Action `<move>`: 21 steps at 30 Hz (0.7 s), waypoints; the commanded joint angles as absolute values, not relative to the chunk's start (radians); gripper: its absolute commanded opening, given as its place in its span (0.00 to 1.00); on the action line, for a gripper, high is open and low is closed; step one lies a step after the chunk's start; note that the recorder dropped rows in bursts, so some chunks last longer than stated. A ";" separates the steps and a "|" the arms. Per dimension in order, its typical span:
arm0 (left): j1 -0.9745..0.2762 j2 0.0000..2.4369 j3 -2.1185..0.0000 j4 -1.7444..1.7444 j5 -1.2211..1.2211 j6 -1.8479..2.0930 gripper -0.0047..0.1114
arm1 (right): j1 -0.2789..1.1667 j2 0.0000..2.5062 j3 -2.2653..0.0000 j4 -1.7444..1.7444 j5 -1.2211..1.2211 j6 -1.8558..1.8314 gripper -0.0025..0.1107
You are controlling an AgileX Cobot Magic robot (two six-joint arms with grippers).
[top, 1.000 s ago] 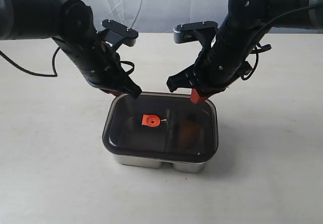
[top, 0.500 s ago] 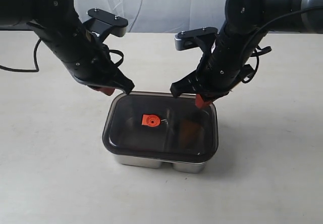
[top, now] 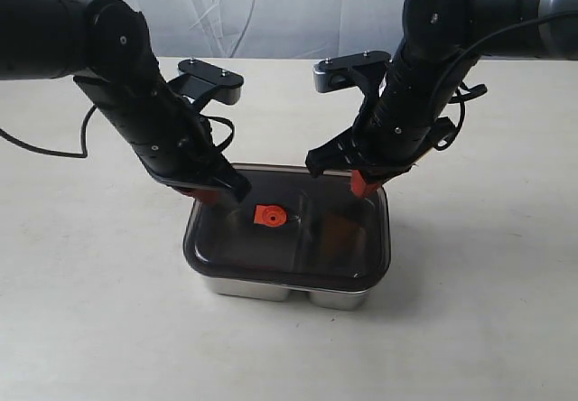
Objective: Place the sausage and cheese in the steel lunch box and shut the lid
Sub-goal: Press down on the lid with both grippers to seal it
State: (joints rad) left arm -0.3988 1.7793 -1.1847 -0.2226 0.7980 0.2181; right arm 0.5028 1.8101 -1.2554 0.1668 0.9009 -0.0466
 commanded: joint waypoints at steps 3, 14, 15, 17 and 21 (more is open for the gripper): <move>-0.401 1.828 -1.182 -0.233 0.807 0.221 0.04 | 0.498 1.823 -1.252 0.163 0.913 -0.046 0.01; -0.401 1.845 -1.182 -0.231 0.810 0.221 0.04 | 0.498 1.894 -1.252 0.166 0.928 -0.046 0.01; -0.401 1.845 -1.182 -0.231 0.810 0.221 0.04 | 0.498 1.894 -1.252 0.166 0.928 -0.046 0.01; -0.401 1.845 -1.182 -0.231 0.810 0.221 0.04 | 0.498 1.894 -1.252 0.166 0.928 -0.046 0.01; -0.401 1.845 -1.182 -0.231 0.812 0.221 0.04 | 0.498 1.894 -1.252 0.168 0.928 -0.046 0.01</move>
